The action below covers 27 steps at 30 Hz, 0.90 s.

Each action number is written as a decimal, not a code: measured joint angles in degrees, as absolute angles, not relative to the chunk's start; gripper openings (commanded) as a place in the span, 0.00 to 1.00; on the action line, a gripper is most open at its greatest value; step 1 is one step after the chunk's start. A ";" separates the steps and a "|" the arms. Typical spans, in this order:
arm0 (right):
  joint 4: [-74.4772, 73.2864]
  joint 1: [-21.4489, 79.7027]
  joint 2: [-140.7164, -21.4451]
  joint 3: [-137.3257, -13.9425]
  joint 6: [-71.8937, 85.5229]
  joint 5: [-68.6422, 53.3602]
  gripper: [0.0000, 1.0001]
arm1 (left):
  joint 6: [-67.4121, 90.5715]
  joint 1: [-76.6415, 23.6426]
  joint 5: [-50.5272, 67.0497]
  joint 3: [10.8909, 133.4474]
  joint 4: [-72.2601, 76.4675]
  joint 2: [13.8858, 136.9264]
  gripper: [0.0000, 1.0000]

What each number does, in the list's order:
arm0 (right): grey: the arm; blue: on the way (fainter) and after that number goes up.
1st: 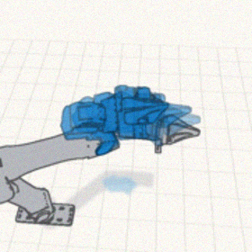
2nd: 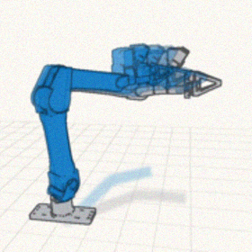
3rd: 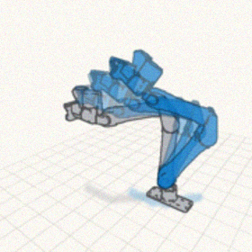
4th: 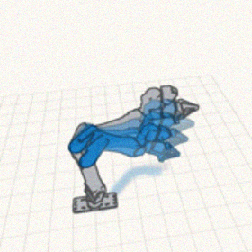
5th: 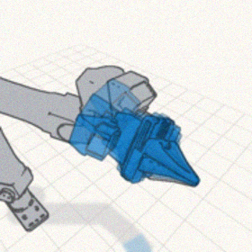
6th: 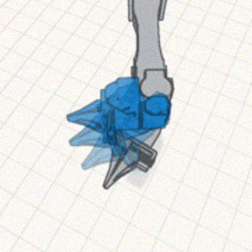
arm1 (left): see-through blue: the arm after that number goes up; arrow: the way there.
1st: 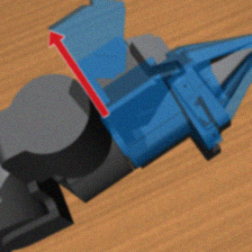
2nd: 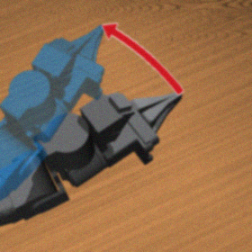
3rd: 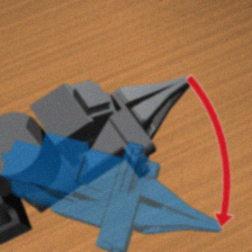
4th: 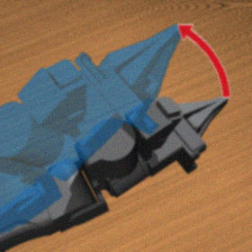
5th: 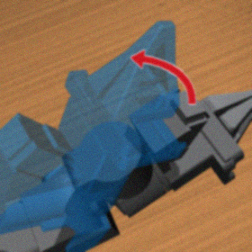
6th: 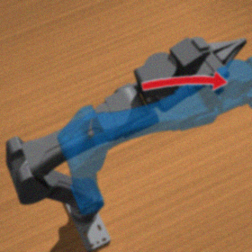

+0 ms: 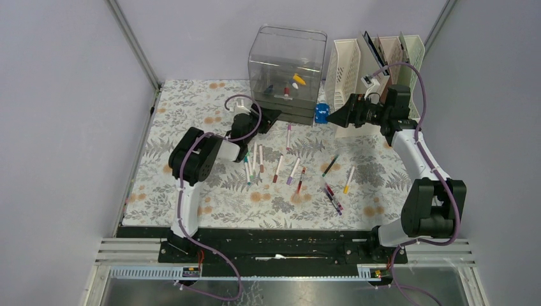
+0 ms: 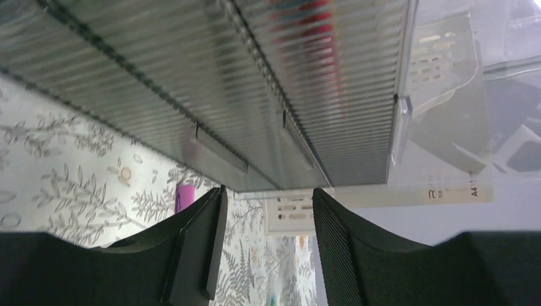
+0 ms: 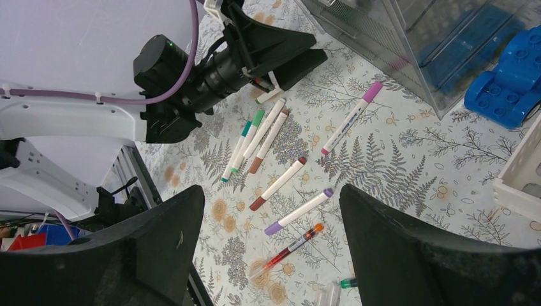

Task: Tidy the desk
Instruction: Open the drawer in the storage box.

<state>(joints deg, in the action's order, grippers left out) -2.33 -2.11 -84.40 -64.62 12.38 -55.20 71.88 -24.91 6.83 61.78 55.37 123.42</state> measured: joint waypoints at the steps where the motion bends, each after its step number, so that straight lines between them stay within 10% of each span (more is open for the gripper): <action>1: -2.33 -2.13 -84.40 -64.62 12.38 -55.22 0.85 | 71.94 -24.91 6.66 62.78 55.42 124.18 0.55; 21: -2.33 -2.42 -84.49 -64.62 12.38 -56.16 0.85 | 75.55 -24.67 5.91 74.22 56.23 132.42 0.36; 27: -2.33 -2.42 -84.49 -64.62 12.38 -56.25 0.85 | 77.03 -24.62 6.11 74.28 57.34 132.62 0.09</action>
